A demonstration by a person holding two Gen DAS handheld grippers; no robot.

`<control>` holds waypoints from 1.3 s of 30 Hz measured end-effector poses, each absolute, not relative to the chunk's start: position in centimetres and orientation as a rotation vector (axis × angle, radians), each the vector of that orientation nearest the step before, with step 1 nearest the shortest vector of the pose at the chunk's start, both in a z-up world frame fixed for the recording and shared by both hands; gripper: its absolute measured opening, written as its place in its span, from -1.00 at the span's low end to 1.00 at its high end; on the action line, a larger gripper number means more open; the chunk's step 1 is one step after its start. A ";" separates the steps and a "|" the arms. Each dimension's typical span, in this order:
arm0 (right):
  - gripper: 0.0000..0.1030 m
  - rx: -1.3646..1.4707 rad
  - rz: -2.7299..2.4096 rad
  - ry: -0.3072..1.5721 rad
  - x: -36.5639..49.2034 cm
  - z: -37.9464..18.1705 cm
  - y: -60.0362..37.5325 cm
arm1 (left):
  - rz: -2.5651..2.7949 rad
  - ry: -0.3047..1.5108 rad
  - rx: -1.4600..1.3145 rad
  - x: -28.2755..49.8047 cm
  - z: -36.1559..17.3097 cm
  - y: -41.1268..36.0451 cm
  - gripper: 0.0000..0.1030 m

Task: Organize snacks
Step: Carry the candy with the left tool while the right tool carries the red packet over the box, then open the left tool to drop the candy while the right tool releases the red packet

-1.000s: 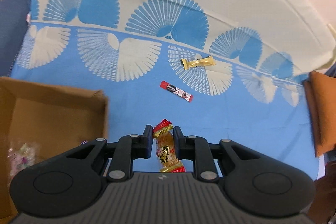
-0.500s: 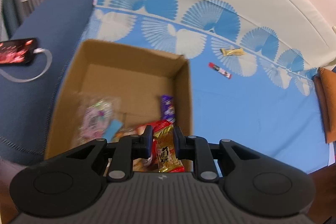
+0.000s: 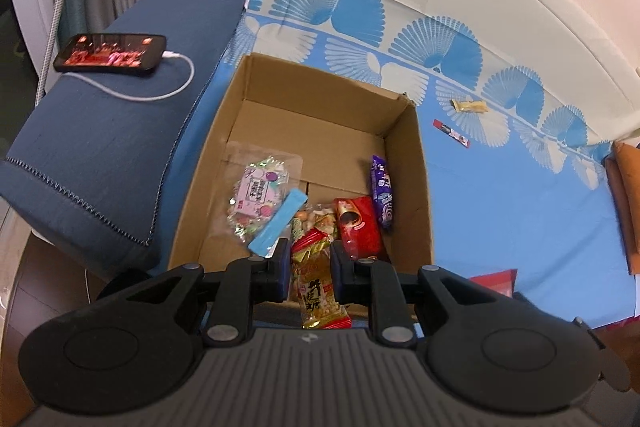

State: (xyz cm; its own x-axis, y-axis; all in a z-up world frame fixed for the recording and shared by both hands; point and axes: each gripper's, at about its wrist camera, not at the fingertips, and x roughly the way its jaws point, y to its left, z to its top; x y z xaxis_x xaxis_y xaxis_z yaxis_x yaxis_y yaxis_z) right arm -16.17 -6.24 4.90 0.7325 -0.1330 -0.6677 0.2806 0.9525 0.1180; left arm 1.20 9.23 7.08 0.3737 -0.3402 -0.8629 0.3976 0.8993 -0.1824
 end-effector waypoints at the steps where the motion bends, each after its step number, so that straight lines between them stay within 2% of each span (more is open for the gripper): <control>1: 0.14 0.210 -0.230 0.715 -16.1 5.0 -6.1 | -0.474 1.090 0.053 1.2 7.1 9.6 -0.57; 24: 0.14 0.141 -0.236 0.730 -14.1 5.1 -4.9 | -0.470 1.076 -0.015 3.4 6.9 11.4 -0.57; 39: 0.15 0.159 -0.228 0.764 -9.2 3.0 -6.0 | -0.462 1.102 0.024 7.4 3.8 9.1 -0.57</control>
